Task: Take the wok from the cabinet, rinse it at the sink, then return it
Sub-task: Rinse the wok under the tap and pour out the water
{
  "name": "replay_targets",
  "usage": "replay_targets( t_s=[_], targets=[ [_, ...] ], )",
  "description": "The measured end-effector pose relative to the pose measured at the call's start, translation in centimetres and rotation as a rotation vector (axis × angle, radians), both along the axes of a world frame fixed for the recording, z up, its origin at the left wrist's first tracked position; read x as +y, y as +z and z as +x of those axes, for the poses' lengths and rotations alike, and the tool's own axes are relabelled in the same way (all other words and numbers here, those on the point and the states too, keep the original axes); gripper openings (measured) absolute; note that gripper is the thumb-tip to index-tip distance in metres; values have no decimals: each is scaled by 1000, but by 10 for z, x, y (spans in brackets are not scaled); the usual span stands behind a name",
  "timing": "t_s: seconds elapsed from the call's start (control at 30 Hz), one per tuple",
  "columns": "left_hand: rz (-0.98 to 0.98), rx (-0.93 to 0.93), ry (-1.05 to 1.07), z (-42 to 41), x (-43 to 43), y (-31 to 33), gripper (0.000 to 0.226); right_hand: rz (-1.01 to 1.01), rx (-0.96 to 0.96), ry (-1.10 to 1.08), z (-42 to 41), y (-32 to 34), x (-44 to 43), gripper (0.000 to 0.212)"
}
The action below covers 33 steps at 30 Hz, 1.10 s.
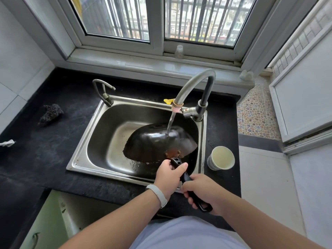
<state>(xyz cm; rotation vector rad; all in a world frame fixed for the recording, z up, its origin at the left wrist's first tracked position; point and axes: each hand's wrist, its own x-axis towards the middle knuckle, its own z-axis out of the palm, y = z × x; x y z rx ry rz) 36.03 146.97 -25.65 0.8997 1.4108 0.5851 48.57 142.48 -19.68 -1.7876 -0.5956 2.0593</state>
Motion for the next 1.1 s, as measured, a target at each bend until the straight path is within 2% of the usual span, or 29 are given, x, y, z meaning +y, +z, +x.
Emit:
replay_targets(
  t_s=[0.27,0.4,0.53,0.73,0.9,1.1],
  targets=[
    [12,14,-10,5,-5,4,37,0,38,-19,5,3,-8,12],
    [42,18,10,3,-6,2,28,-30,112,-77,2,3,-10,11],
    [41,21,4,-1,-10,-5,29,-51,134,-75,0,1,-16,11],
    [52,27,-1,-8,-21,-13,34,-49,130,-53,-5,-2,-24,8],
    [66,29,3,-13,-28,-14,37,-38,102,-24,-7,-1,-29,16],
    [93,-19,32,-17,-33,-9,30,-5,68,12,-12,6,-31,14]
  ],
)
